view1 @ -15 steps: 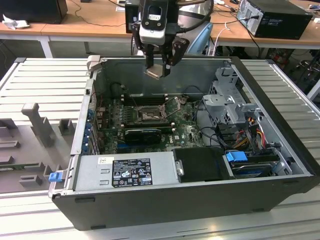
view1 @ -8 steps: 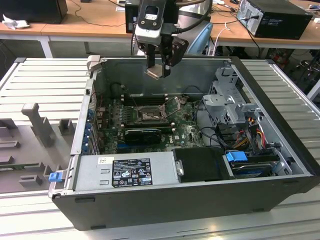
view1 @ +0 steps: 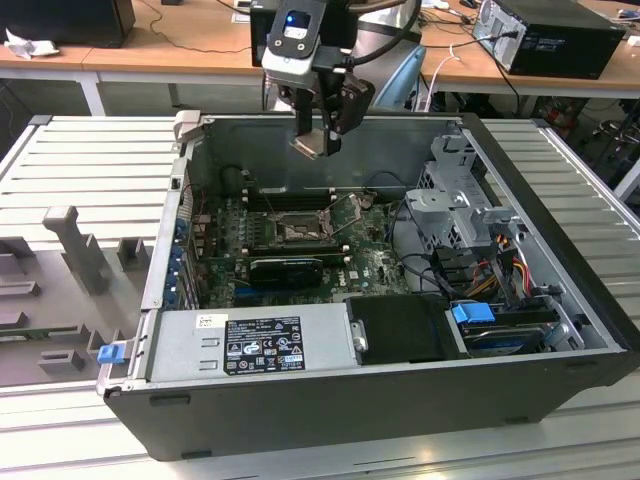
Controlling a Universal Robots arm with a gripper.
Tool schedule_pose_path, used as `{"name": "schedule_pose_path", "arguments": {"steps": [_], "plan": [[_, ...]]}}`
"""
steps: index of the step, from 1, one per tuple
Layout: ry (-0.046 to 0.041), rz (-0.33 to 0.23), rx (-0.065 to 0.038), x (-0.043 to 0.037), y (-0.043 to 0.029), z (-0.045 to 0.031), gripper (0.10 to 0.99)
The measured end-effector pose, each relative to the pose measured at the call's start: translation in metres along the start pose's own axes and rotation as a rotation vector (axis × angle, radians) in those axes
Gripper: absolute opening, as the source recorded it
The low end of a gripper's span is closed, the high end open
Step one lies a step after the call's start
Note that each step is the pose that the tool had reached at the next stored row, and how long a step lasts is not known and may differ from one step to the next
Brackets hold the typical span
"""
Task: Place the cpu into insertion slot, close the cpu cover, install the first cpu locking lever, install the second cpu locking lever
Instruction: 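Place the cpu into insertion slot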
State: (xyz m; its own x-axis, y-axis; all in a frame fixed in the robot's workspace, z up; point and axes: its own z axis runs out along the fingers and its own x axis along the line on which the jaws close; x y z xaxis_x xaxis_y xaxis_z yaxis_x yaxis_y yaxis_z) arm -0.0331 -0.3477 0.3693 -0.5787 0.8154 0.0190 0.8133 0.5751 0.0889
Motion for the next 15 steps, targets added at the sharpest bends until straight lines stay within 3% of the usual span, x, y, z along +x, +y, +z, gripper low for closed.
{"name": "schedule_pose_path", "arguments": {"steps": [15], "plan": [[-0.0124, 0.139, -0.003, 0.0, 0.0, 0.0001, 0.529]]}}
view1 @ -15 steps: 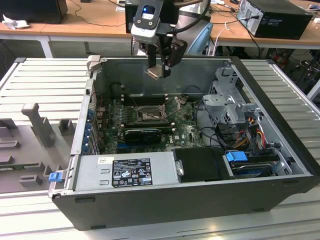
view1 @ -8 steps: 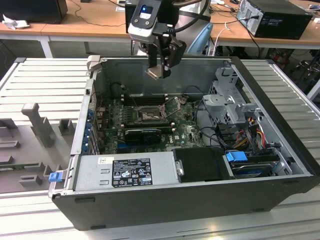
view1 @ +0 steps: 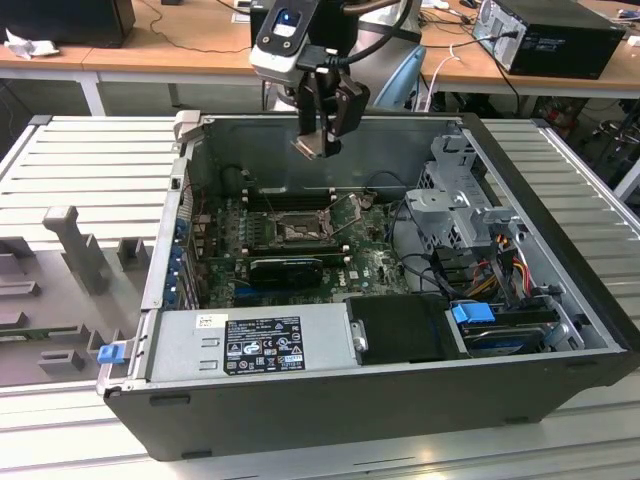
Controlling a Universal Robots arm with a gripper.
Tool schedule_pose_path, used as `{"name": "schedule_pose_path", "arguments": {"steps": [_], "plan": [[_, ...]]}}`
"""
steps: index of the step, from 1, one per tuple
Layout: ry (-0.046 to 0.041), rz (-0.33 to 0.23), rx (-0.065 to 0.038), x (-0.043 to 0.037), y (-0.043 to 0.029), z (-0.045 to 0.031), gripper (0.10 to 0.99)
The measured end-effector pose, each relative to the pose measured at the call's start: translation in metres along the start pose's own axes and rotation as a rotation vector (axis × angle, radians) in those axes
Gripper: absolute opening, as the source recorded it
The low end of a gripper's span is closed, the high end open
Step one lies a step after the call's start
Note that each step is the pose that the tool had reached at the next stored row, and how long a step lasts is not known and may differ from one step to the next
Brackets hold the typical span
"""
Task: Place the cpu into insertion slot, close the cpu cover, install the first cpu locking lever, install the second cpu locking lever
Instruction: 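Place the cpu into insertion slot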
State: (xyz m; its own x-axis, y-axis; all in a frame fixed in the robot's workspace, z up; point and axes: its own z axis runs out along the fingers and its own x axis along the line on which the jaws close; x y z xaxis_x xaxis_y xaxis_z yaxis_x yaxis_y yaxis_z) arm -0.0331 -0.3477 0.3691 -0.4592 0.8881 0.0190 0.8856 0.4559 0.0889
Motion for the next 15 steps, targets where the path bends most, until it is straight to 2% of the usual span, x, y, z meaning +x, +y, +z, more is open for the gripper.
{"name": "schedule_pose_path", "arguments": {"steps": [6, 15], "plan": [[-0.0074, 0.072, -0.001, 0.0, 0.0, 0.0002, 0.529], [-0.0215, 0.228, -0.004, 0.0, -0.0001, 0.001, 0.529]]}}
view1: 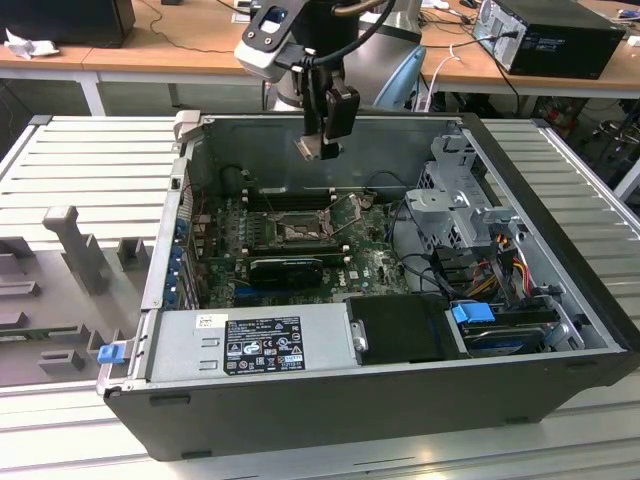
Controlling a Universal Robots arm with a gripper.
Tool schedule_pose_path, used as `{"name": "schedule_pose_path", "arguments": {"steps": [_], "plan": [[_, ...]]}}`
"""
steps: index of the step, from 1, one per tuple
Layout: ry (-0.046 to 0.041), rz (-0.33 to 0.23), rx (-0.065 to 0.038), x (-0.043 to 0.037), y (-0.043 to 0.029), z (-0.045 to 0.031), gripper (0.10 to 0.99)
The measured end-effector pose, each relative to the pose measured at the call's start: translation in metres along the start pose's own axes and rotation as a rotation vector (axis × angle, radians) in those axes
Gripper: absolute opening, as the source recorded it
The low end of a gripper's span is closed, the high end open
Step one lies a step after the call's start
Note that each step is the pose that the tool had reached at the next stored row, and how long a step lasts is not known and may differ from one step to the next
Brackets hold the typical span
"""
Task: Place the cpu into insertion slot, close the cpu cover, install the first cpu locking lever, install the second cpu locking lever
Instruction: 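Place the cpu into insertion slot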
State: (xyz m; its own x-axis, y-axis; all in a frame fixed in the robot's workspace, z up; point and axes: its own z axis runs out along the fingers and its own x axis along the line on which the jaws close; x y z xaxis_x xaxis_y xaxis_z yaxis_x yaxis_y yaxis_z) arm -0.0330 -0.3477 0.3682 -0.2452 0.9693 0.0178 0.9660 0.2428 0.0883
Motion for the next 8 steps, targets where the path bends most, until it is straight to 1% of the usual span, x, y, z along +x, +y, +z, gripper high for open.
{"name": "schedule_pose_path", "arguments": {"steps": [3, 5, 8], "plan": [[-0.0039, 0.044, -0.001, 0.0, 0.0, 0.0002, 0.529], [-0.0057, 0.064, -0.001, 0.0, 0.0, 0.0003, 0.529], [-0.0105, 0.118, -0.002, 0.0, -0.0001, 0.0005, 0.529]]}}
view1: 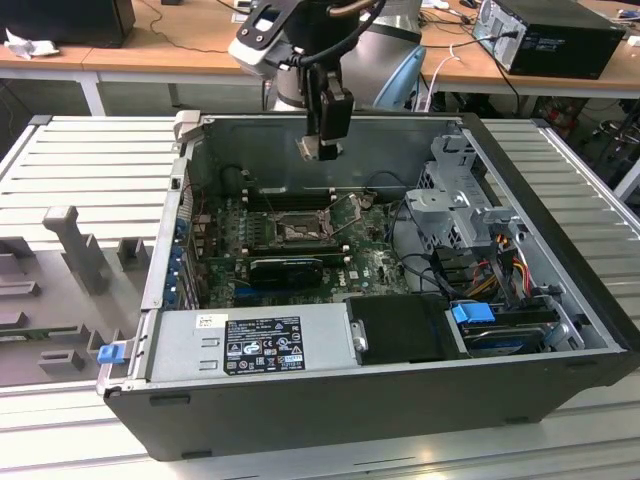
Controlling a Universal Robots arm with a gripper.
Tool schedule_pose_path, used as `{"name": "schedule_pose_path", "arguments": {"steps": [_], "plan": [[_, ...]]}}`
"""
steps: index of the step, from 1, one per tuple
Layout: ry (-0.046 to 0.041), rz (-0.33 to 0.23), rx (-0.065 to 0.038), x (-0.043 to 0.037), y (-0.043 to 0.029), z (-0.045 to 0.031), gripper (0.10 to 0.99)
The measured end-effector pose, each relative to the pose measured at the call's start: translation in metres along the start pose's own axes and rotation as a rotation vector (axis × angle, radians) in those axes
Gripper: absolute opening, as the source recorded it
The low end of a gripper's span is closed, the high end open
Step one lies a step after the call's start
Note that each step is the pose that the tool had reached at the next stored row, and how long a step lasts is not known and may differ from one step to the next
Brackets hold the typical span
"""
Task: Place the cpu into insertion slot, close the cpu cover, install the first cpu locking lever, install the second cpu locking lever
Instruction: 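Place the cpu into insertion slot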
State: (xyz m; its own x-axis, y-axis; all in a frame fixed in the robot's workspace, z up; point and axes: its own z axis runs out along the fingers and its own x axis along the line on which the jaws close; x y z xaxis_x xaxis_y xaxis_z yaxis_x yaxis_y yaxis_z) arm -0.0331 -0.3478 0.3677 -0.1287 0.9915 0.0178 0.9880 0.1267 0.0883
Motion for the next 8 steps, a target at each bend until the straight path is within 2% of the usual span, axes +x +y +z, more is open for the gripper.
{"name": "schedule_pose_path", "arguments": {"steps": [8], "plan": [[-0.0119, 0.13, -0.002, 0.0, -0.0001, 0.0008, 0.529]]}}
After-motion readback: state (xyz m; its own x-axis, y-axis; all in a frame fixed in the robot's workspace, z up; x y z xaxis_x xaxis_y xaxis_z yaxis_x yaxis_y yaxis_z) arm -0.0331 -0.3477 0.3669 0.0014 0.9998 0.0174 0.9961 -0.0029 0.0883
